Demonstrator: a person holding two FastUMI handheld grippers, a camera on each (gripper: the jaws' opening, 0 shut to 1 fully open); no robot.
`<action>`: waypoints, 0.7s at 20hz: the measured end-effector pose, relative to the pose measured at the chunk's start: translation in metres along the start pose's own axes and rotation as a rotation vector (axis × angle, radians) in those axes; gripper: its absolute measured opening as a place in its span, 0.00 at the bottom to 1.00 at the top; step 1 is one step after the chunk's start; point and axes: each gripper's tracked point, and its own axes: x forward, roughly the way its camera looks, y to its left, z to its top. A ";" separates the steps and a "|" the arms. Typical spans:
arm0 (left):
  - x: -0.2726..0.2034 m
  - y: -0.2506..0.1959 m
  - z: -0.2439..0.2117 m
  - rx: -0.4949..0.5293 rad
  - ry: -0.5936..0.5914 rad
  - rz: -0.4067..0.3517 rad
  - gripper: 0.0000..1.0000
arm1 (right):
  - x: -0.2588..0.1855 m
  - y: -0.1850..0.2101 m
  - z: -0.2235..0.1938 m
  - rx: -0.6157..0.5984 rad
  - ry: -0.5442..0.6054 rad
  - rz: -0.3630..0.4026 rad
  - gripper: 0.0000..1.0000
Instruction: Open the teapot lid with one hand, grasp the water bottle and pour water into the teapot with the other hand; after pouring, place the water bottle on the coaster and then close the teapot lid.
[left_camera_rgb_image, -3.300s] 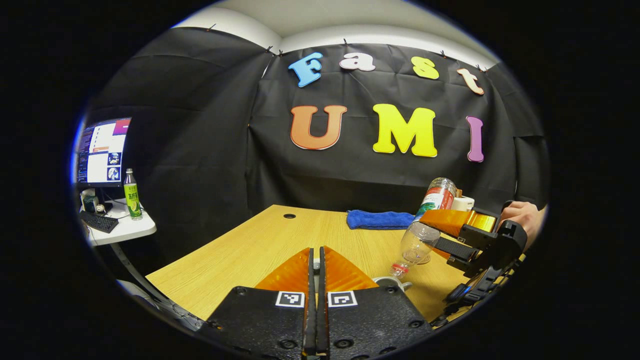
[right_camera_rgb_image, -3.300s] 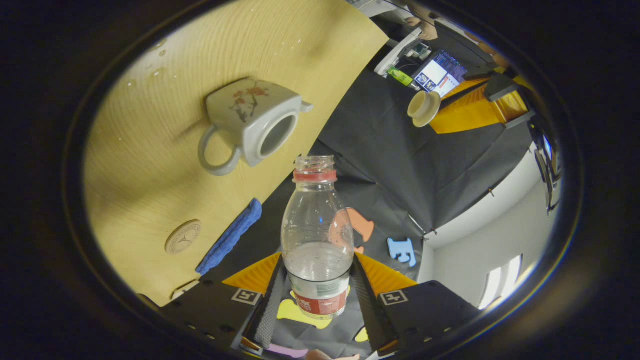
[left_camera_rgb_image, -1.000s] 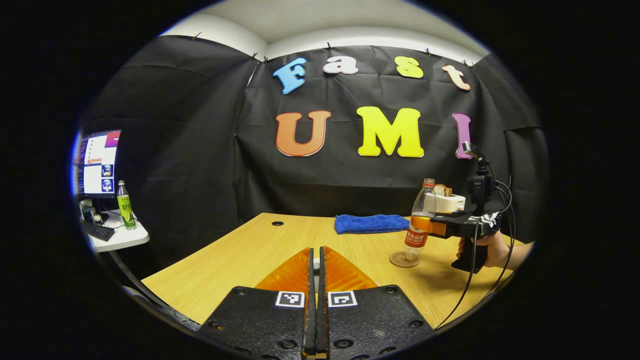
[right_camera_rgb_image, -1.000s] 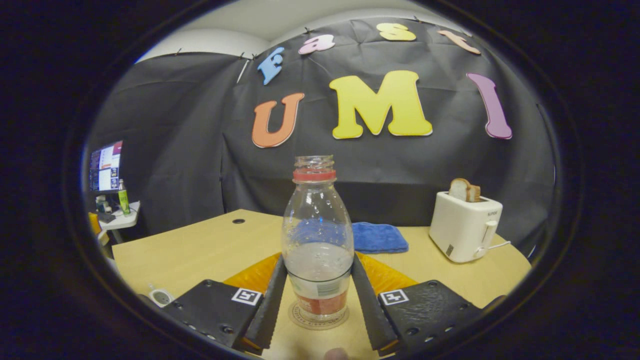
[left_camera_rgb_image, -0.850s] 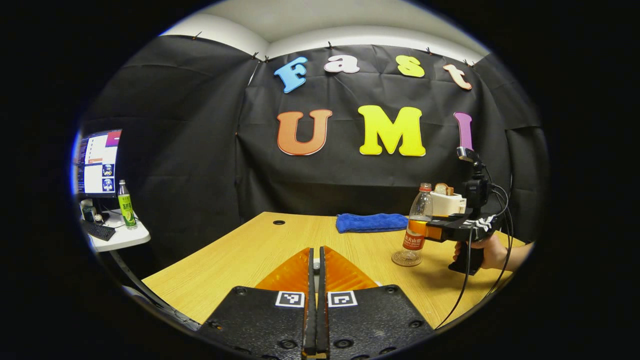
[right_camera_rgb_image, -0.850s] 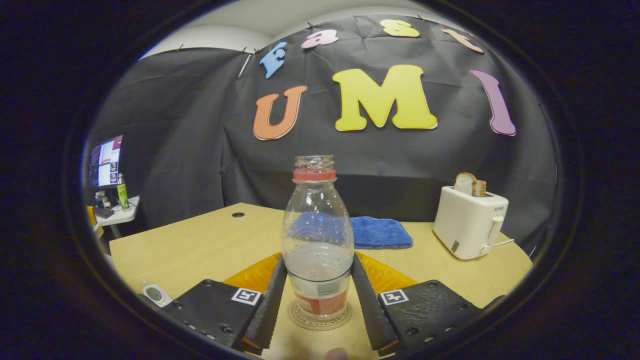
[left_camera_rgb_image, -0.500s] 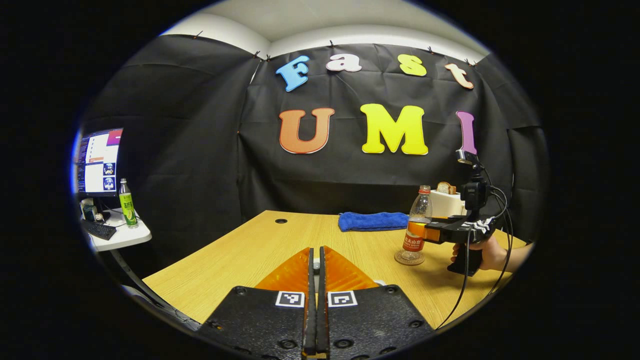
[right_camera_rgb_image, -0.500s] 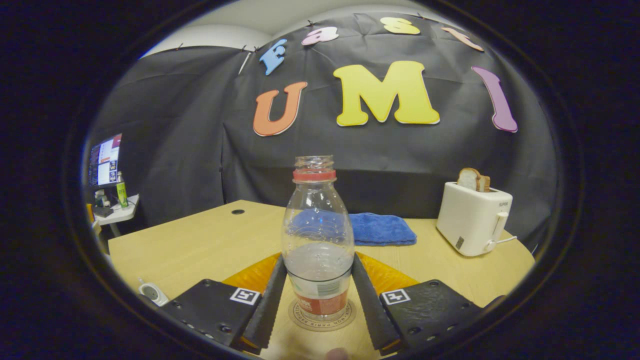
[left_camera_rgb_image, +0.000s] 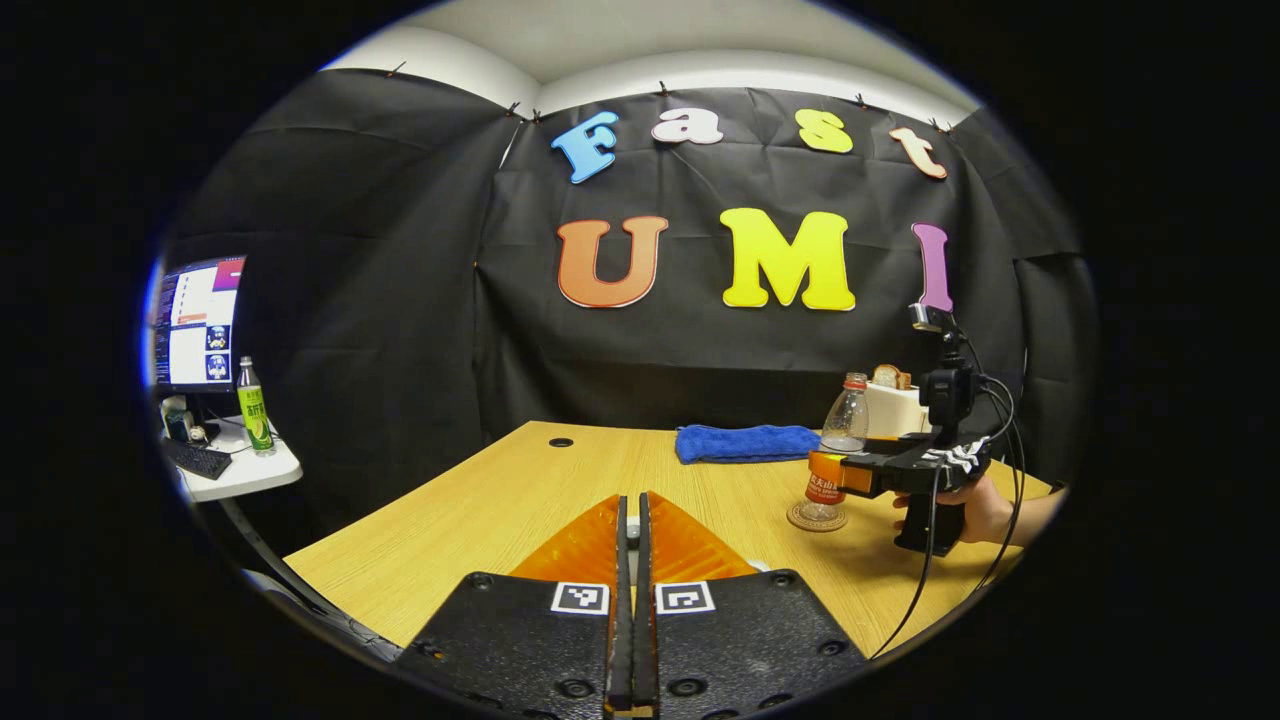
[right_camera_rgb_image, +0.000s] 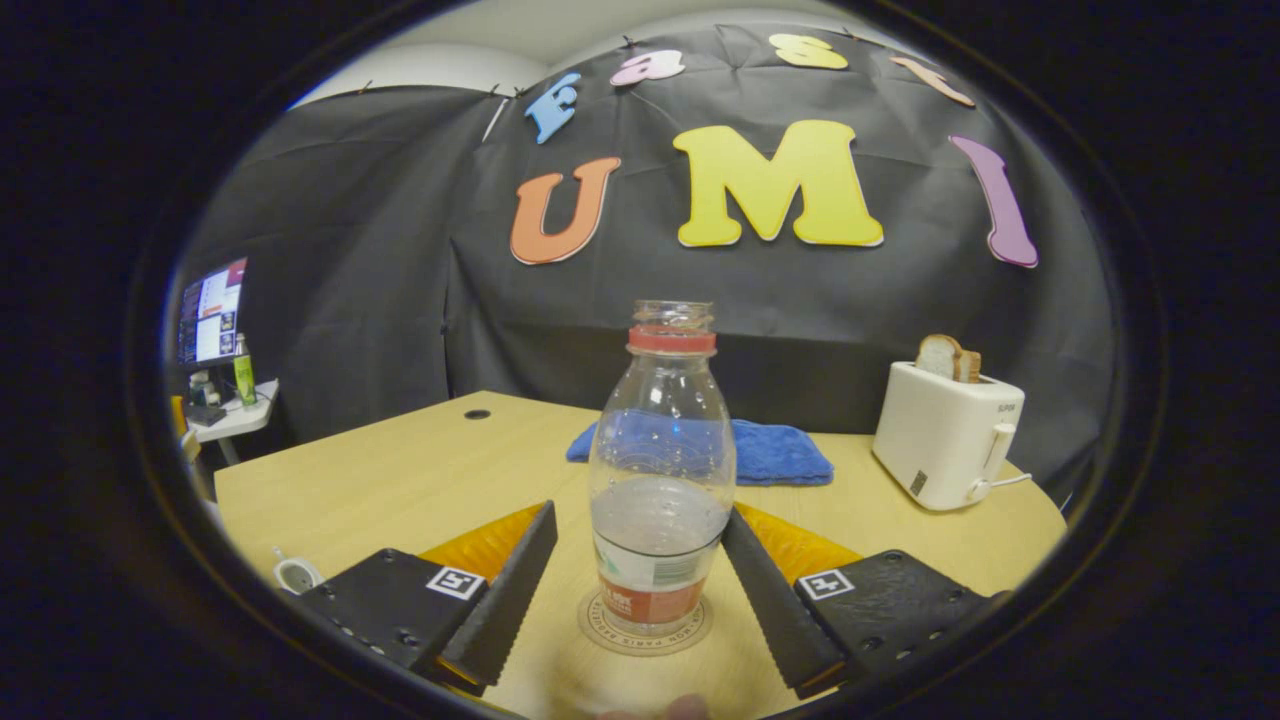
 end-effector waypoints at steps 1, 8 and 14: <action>0.000 -0.001 0.001 0.001 -0.002 0.000 0.03 | -0.001 -0.002 0.002 0.001 -0.001 -0.005 0.98; 0.002 -0.022 0.011 -0.003 -0.046 -0.036 0.03 | -0.042 -0.013 0.003 0.060 -0.028 0.018 0.98; 0.011 -0.066 0.004 -0.005 -0.031 -0.129 0.03 | -0.056 -0.030 -0.003 0.089 -0.013 0.019 0.96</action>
